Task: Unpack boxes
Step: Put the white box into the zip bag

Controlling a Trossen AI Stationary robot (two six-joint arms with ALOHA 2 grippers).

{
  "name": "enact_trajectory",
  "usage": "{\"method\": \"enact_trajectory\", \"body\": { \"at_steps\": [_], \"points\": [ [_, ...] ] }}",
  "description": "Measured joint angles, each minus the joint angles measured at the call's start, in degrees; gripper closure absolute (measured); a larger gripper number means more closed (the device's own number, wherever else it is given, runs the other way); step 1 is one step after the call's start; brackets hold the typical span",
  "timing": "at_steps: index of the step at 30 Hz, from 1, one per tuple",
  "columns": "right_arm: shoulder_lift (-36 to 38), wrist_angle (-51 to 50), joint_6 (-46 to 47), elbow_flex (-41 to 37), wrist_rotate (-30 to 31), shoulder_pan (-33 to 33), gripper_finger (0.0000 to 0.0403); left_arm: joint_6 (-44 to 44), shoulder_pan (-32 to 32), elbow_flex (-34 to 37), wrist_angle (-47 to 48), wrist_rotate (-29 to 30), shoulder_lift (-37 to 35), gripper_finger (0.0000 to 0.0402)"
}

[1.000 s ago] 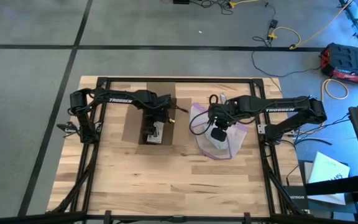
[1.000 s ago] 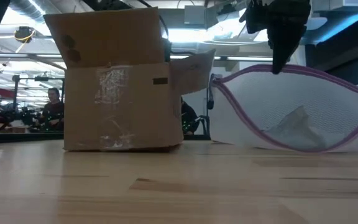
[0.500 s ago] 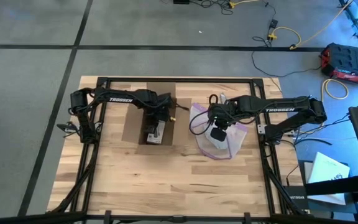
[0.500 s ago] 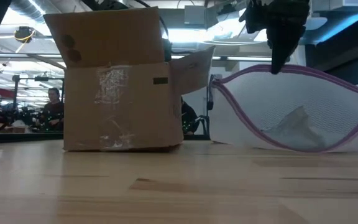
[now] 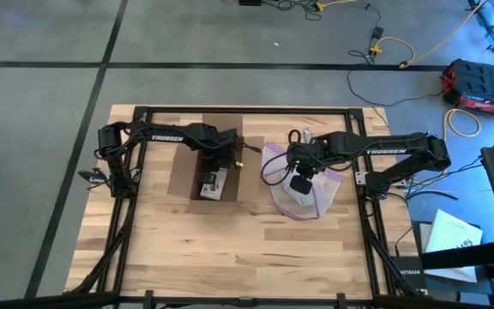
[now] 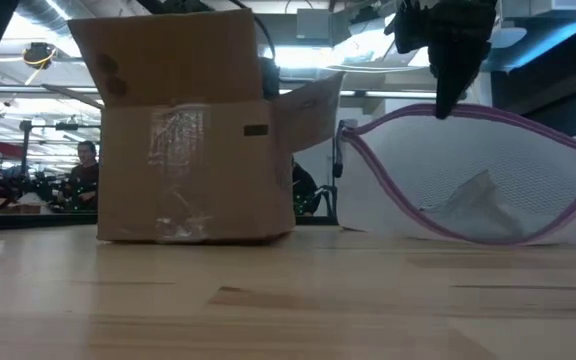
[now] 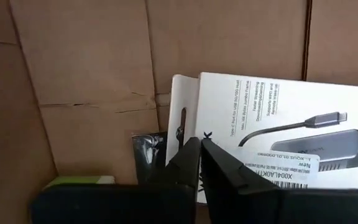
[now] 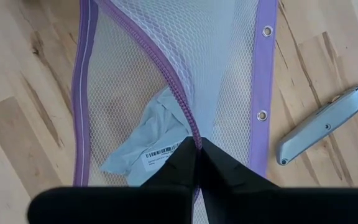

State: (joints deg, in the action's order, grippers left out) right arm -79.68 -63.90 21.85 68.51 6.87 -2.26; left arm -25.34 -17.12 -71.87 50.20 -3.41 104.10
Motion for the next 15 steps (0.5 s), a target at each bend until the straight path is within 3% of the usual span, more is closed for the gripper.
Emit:
{"method": "enact_trajectory", "body": {
  "at_steps": [15],
  "points": [
    [0.0,0.0,0.2,0.0,0.0,0.0,0.0403,4.8,0.5,-6.7,6.5,1.4,-1.6,0.0401]
  ]
}}
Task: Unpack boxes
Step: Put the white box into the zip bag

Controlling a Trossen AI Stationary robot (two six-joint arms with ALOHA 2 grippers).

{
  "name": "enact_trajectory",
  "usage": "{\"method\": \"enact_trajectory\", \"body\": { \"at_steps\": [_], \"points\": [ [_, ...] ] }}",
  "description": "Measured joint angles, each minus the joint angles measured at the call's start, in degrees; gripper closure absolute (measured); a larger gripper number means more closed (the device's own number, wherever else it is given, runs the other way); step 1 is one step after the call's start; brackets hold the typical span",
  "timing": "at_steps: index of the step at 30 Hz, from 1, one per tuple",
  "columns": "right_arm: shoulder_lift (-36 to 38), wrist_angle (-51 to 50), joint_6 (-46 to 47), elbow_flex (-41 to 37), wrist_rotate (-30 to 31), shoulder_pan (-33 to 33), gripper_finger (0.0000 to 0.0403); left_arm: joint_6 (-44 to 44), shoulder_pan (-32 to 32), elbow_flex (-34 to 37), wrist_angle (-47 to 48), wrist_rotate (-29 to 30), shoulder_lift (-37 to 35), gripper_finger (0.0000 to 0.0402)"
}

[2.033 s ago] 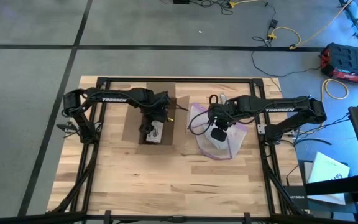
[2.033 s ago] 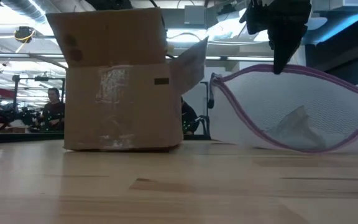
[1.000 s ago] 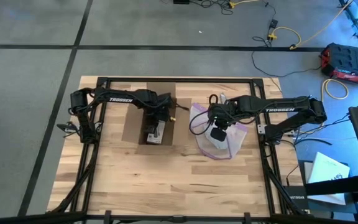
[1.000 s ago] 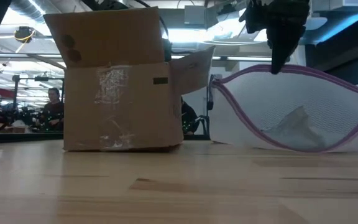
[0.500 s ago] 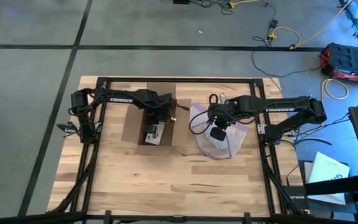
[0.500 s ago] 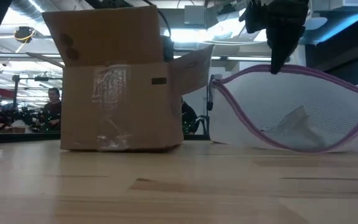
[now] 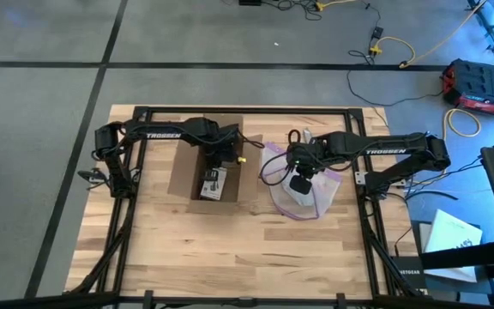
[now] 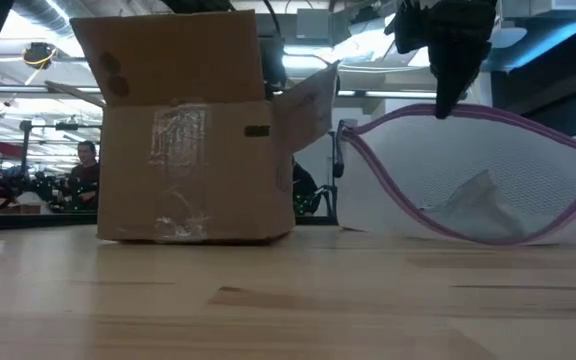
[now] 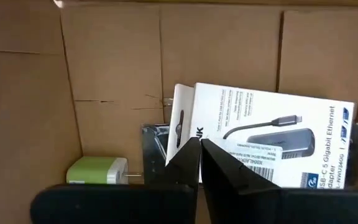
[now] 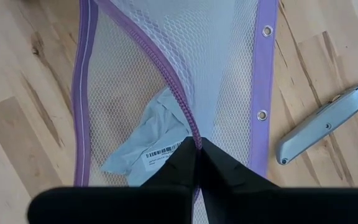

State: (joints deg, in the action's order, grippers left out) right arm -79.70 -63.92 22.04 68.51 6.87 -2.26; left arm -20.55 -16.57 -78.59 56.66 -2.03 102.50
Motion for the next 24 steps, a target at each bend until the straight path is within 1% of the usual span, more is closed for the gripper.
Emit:
{"method": "enact_trajectory", "body": {
  "at_steps": [3,6,9,13,15,18,19,20,24],
  "points": [
    [0.0,0.0,0.0,0.0,0.0,0.0,0.0403,5.6,-0.4,0.0,-1.1,0.5,-0.1,0.0395],
    [0.0,0.0,0.0,0.0,0.0,0.0,0.0403,9.2,-0.2,-0.2,-1.1,-2.3,-1.1,0.0367],
    [0.0,0.3,-1.0,0.0,0.0,0.0,0.0403,12.6,0.7,-0.9,-0.2,-5.2,-4.0,0.0323],
    [0.0,0.4,-1.4,0.0,0.0,0.0,0.0403,19.1,1.7,-1.1,0.5,-5.4,-9.7,0.0250],
    [0.0,0.4,-1.9,0.0,0.0,0.0,0.0403,23.0,2.5,-1.1,0.3,-5.9,-13.7,0.0217],
    [0.0,0.4,-3.9,0.0,0.0,0.0,0.0403,26.0,5.4,-1.2,-0.1,-9.3,-19.6,0.0178],
    [0.0,0.4,-4.5,0.0,0.0,0.0,0.0403,26.2,6.7,-1.3,-0.3,-9.6,-21.3,0.0170],
    [0.0,0.5,-5.2,0.0,0.0,0.0,0.0403,26.4,7.8,-1.3,-0.3,-9.1,-22.2,0.0164],
    [0.0,0.4,-7.4,0.0,0.1,0.0,0.0403,27.5,11.7,-0.7,0.6,-2.7,-22.1,0.0161]
  ]
}}
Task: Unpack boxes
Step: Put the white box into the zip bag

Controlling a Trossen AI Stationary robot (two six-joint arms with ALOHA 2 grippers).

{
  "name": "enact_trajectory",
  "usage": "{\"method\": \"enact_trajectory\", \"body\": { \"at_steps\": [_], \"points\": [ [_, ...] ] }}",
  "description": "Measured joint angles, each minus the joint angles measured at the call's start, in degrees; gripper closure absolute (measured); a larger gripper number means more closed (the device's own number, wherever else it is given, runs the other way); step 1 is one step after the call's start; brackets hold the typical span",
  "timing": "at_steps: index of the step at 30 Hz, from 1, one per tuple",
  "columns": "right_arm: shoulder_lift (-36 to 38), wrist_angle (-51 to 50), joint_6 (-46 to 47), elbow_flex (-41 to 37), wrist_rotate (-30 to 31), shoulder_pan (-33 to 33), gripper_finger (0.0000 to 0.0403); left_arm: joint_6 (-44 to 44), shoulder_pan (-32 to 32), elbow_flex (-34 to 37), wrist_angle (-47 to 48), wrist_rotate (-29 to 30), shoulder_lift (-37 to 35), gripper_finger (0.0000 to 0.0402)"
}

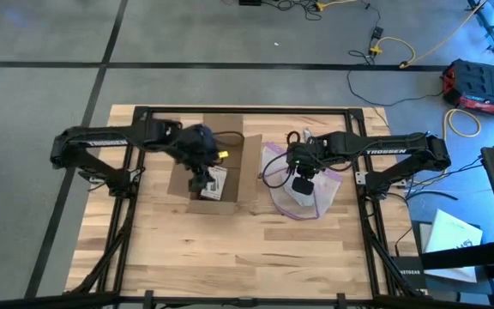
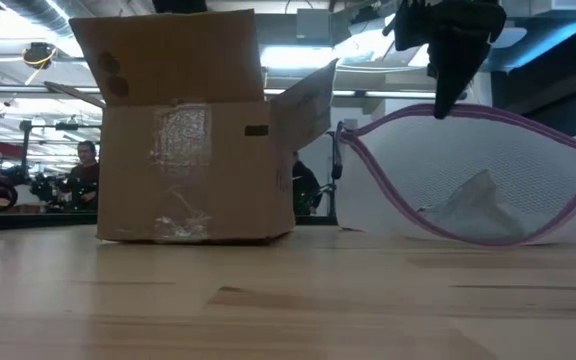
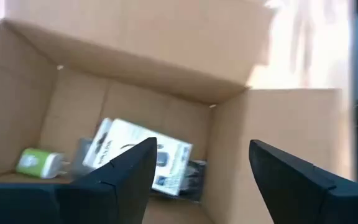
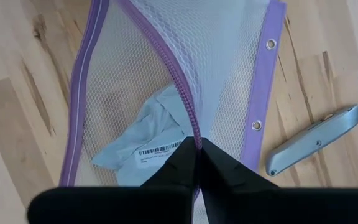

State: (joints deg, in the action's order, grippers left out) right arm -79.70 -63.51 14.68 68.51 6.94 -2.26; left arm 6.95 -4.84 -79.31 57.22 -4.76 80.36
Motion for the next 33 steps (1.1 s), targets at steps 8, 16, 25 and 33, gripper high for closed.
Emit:
{"method": "enact_trajectory", "body": {
  "at_steps": [8,16,25,33],
  "points": [
    [0.0,-0.9,-2.0,0.0,0.4,0.0,0.0403,4.5,5.6,5.4,-7.7,-1.5,4.1,0.0162],
    [0.0,-1.0,-3.0,0.0,0.4,0.0,0.0403,9.7,7.6,13.3,-11.7,-2.2,4.5,0.0162],
    [0.0,-1.0,-3.6,0.0,0.5,0.0,0.0403,7.4,10.2,13.4,-14.3,-6.6,5.6,0.0162],
    [0.0,-1.5,-3.6,0.0,0.4,0.0,0.0403,10.7,9.6,11.8,-15.9,-7.4,3.5,0.0162]
  ]
}}
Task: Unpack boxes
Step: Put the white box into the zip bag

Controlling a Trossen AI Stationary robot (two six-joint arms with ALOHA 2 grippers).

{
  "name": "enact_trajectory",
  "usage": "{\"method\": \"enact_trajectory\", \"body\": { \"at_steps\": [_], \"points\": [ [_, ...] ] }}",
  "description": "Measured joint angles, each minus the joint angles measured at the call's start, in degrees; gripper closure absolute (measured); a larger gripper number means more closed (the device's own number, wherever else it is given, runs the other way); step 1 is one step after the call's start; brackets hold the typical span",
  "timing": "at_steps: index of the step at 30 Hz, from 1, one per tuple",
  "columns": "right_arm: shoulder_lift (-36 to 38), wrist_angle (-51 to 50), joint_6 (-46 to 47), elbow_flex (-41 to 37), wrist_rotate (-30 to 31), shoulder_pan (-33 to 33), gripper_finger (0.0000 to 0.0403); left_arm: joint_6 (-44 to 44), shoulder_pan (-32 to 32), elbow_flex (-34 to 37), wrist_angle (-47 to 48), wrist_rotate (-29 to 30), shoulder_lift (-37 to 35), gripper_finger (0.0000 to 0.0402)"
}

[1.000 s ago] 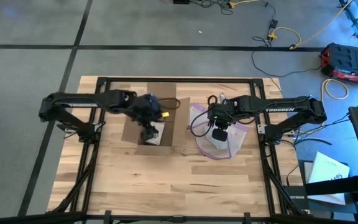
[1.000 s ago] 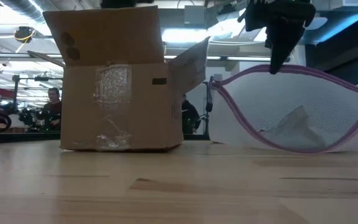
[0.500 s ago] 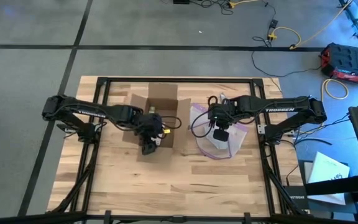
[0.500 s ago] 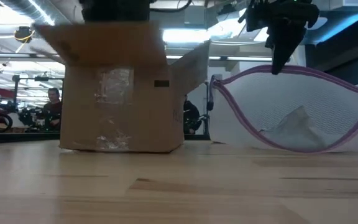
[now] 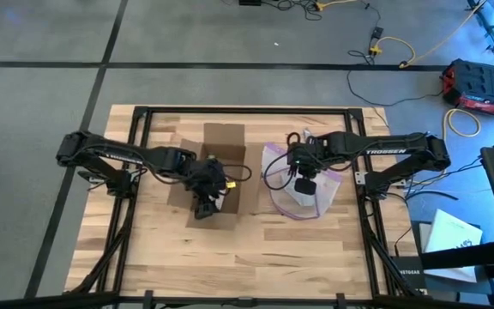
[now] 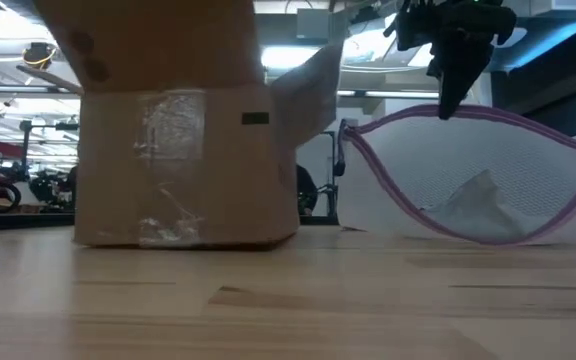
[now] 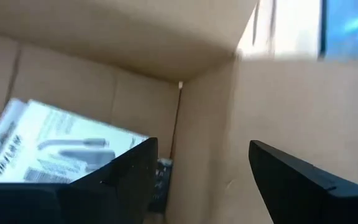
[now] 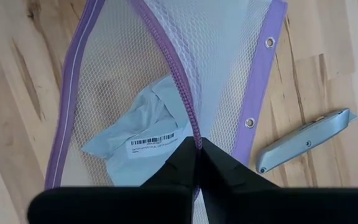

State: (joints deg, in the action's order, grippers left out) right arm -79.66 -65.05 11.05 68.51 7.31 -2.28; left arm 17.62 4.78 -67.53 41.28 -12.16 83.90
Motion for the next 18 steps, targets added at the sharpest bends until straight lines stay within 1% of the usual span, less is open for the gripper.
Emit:
{"method": "enact_trajectory", "body": {
  "at_steps": [3,7,9,11,13,18],
  "points": [
    [0.0,0.0,0.0,0.0,-0.2,0.0,0.0403,0.3,0.2,-1.3,0.0,-0.7,-0.3,0.0162],
    [0.0,0.0,0.3,0.0,-0.5,0.0,0.0403,1.0,1.1,-1.4,0.6,-3.3,-0.2,0.0162],
    [0.0,0.0,0.5,0.0,-1.0,0.0,0.0403,1.7,1.5,-0.8,1.3,-2.7,-0.2,0.0162],
    [0.0,0.0,0.6,0.0,-3.5,0.0,0.0403,2.1,1.5,-0.4,1.1,-2.1,-0.1,0.0161],
    [0.0,0.2,0.6,0.0,-5.2,0.0,0.0403,2.0,1.6,-0.4,1.0,-2.0,-0.1,0.0151],
    [0.0,0.3,0.6,0.0,-5.6,0.0,0.0403,0.0,3.0,-0.4,2.1,-0.9,1.5,0.0105]
  ]
}}
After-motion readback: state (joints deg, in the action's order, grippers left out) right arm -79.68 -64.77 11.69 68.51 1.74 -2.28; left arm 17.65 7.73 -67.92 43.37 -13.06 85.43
